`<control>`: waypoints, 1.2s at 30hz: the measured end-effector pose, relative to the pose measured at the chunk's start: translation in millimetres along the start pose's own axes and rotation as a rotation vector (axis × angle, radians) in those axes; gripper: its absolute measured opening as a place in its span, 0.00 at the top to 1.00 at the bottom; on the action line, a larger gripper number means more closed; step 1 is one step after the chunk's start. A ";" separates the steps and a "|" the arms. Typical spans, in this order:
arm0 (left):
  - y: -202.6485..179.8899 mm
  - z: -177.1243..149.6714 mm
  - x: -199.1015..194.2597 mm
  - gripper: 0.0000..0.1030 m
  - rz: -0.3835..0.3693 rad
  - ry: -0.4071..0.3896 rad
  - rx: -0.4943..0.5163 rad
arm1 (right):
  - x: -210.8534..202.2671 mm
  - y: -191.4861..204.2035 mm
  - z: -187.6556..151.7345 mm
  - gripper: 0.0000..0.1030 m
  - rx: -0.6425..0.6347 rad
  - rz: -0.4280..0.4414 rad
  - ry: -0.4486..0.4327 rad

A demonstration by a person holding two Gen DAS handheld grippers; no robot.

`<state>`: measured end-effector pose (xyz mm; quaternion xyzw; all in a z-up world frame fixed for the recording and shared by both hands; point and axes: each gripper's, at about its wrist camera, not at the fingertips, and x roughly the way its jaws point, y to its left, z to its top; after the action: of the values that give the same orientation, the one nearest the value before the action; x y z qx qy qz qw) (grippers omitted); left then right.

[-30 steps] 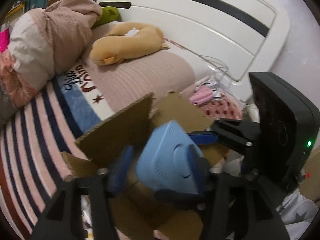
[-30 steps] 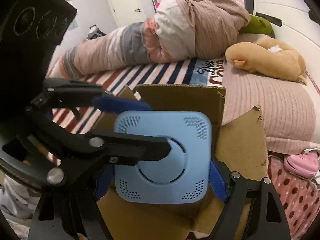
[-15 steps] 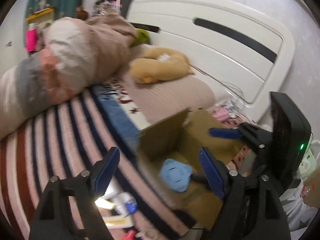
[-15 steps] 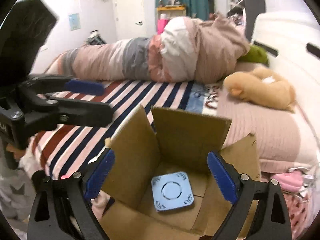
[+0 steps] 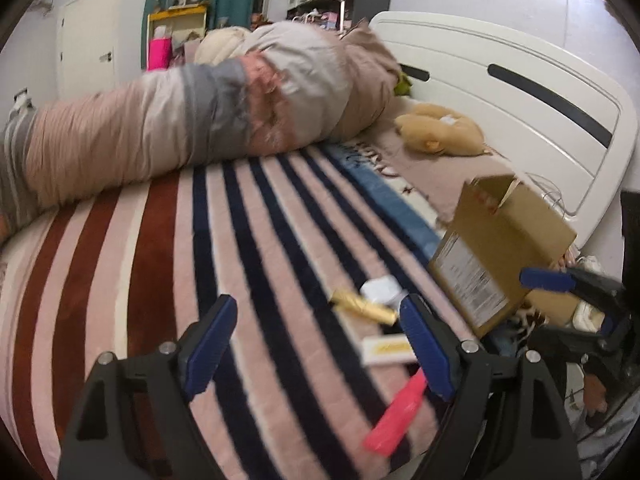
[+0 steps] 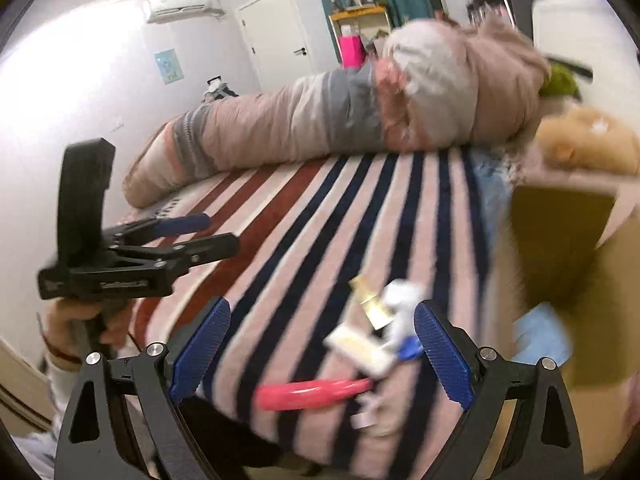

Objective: Organize rigid objects
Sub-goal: 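Return the right tool to the items and grasp the pink spray bottle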

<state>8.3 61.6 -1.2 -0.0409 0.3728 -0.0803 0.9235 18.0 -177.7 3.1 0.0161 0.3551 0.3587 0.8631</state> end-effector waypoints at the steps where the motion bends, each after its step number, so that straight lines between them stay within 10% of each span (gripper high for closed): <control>1: 5.0 -6.4 2.6 0.21 -0.004 0.004 -0.004 | 7.5 3.6 -11.0 0.15 0.030 0.010 0.010; 14: 30.9 -70.7 34.7 0.21 -0.052 0.097 -0.052 | 100.6 -2.4 -102.9 0.44 0.475 -0.001 0.209; 24: 39.9 -73.6 34.8 0.21 -0.061 0.110 -0.070 | 126.0 23.3 -88.0 0.69 0.264 -0.064 0.217; 36: 54.2 -78.7 31.8 0.21 -0.044 0.084 -0.167 | 159.2 49.9 -62.9 0.69 0.006 -0.101 0.371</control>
<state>-17.5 108.0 -86.8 -0.1226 0.4158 -0.0710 0.8984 26.5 -54.6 -125.5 -0.0656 0.5095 0.3110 0.7997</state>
